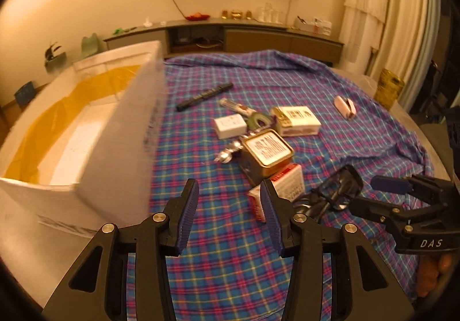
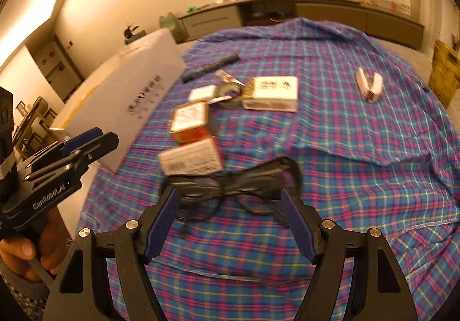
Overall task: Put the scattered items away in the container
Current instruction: 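Grasp the black glasses with the right tool while the left tool grasps the red-white staples box, then carry the staples box in the left tool while the right tool carries the glasses over the white box, then open the left tool to drop the staples box while the right tool releases the glasses, then move both tools back over the plaid shirt toward the gold tin and white packet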
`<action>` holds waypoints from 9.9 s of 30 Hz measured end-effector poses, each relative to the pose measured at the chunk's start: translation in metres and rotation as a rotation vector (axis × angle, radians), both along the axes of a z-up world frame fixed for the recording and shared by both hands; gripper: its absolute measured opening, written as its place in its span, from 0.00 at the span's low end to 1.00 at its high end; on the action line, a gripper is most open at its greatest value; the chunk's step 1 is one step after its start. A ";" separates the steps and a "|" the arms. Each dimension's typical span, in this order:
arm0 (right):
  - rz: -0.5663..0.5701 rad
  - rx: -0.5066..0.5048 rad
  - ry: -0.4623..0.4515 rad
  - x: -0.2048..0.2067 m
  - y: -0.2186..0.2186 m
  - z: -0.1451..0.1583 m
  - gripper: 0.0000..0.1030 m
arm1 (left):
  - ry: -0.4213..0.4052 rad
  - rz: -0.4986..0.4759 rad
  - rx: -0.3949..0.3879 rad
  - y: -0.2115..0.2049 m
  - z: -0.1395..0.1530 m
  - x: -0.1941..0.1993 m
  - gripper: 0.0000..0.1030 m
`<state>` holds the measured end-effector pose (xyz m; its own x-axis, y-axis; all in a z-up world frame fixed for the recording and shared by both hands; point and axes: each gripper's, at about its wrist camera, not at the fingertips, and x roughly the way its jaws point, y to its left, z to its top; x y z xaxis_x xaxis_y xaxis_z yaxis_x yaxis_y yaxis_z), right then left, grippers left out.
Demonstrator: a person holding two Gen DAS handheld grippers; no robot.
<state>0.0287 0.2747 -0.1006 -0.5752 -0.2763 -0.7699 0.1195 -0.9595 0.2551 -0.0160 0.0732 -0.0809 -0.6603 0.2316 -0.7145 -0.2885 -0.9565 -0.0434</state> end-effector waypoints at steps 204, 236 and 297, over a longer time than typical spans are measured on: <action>0.311 0.052 -0.067 -0.271 -0.253 0.060 0.12 | -0.173 0.453 0.349 -0.242 0.025 -0.227 0.38; 0.301 0.095 -0.126 -0.257 -0.255 0.049 0.25 | -0.265 0.523 0.324 -0.247 0.004 -0.220 0.60; 0.313 -0.031 0.427 -0.044 -0.077 0.115 0.52 | 0.170 0.085 0.215 -0.075 0.090 -0.080 0.60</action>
